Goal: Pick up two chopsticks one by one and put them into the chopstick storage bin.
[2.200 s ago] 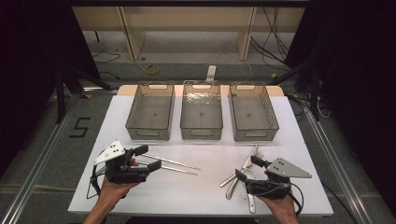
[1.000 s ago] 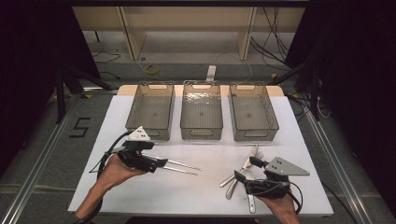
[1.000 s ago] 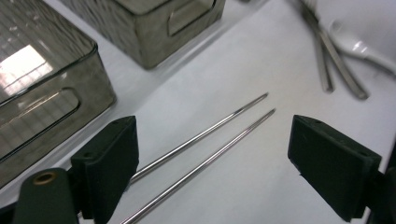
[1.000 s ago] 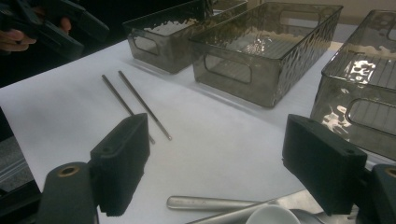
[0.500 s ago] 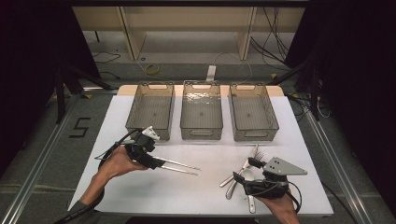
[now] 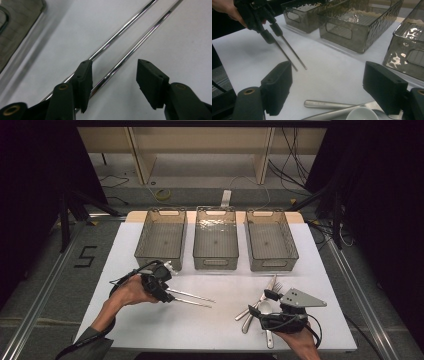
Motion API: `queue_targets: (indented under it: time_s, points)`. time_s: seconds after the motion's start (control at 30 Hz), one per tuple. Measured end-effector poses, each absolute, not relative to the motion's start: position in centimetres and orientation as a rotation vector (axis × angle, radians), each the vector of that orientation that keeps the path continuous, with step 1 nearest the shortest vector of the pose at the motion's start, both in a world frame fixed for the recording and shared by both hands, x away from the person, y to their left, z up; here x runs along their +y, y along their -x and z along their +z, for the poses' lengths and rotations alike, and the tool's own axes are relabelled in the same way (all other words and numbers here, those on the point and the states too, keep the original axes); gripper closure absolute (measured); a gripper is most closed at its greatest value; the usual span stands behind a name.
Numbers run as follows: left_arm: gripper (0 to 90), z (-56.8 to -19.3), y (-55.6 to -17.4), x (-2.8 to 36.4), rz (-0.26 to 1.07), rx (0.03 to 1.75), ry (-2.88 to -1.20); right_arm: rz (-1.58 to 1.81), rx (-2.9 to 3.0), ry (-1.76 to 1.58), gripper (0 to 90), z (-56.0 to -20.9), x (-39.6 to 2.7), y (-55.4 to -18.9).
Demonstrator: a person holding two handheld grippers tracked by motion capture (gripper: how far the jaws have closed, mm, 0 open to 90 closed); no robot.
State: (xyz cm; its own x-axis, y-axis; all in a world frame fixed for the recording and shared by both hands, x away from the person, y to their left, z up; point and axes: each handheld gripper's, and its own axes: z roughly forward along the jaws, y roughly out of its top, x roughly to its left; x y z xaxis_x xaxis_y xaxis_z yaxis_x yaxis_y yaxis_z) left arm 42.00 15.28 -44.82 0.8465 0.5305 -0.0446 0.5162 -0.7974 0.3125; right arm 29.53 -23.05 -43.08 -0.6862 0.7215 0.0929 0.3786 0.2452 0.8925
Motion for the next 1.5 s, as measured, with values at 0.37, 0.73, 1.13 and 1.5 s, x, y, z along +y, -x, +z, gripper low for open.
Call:
queue_targets:
  time_s: [0.37,0.73,1.13,1.5]
  points:
    - [60.2,-45.8,-42.6,14.9,0.046,0.757,-2.763,1.418,2.198,-1.014,24.6,-43.1,-23.0,-29.5]
    - [65.7,-46.0,-42.6,14.7,0.001,0.683,-2.841,1.419,2.207,-1.007,24.8,-43.2,-22.9,-29.6]
    - [68.6,-46.0,-42.2,14.3,0.029,0.626,-2.892,1.398,2.224,-1.011,25.0,-43.2,-22.8,-29.6]
    - [77.1,-46.0,-41.7,13.9,0.048,0.499,-2.935,1.395,2.230,-1.011,25.1,-43.3,-22.7,-29.7]
